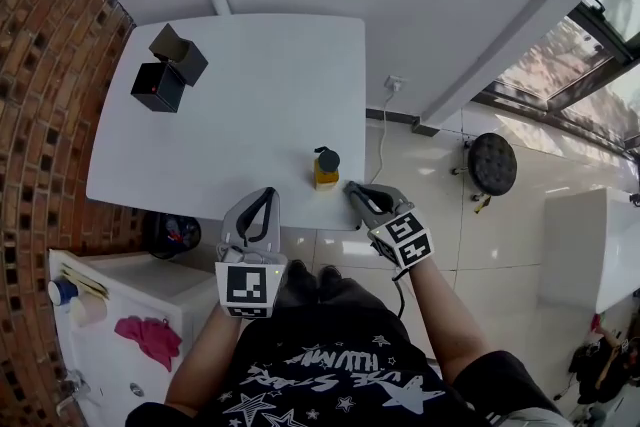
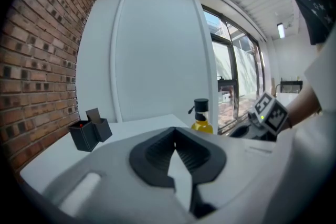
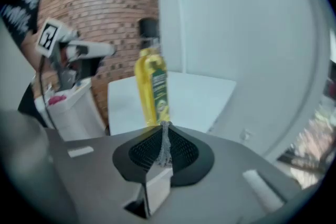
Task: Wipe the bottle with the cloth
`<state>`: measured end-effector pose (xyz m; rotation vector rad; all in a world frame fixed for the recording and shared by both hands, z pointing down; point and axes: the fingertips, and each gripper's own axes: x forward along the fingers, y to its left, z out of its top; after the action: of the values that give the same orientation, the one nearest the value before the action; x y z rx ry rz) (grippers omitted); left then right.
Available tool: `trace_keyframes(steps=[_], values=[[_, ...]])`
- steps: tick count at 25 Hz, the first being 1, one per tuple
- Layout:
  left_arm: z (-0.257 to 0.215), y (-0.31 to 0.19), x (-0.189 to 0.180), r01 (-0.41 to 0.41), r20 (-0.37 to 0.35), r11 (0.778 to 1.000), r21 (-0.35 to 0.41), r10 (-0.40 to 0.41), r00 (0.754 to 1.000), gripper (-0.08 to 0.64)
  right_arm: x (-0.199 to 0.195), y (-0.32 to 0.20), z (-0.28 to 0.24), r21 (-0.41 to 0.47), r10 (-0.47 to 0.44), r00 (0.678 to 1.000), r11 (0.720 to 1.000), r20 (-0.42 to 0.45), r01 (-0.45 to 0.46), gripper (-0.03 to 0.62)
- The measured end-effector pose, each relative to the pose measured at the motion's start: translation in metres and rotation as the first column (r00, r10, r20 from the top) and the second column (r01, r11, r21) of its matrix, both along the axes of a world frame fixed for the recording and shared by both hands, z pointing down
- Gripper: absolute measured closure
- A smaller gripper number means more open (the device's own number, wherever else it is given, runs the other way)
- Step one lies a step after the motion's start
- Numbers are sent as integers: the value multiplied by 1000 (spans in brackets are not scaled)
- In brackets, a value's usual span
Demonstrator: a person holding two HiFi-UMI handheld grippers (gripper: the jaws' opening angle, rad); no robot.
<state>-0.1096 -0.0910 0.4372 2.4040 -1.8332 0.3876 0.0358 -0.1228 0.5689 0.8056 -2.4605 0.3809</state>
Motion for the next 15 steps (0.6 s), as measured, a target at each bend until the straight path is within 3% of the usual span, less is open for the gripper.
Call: trace_keyframes(steps=[1,3,5,7,11,15], values=[[4,0,2,-5,1,1000,-2,5,1000,555,14,-10,-8,-41,130,990,991,59,-127,557],[11,-2,5,-8,-1,1000,-10,8,1000,555,31,-27,-32,-150,338,915,939,223,-310,557],[16,-5,10,-12,-2,1000,-10,12,1000,555,28,-38,-61,-262,443,809,894,386,-364,557],[17,-10,17,-23,8,1000,0,23,1000,555,17,-44,-84,-329,477,730,876,488,-352,557],[13,-12,28,-52,9,999,13,52,999,555,0,-50,-100,-389,498,665,863,557,-322,557],[13,-14,27,-52,7,999,16,52,999,555,-9,-52,-96,-430,522,640,847,564,-312,557]])
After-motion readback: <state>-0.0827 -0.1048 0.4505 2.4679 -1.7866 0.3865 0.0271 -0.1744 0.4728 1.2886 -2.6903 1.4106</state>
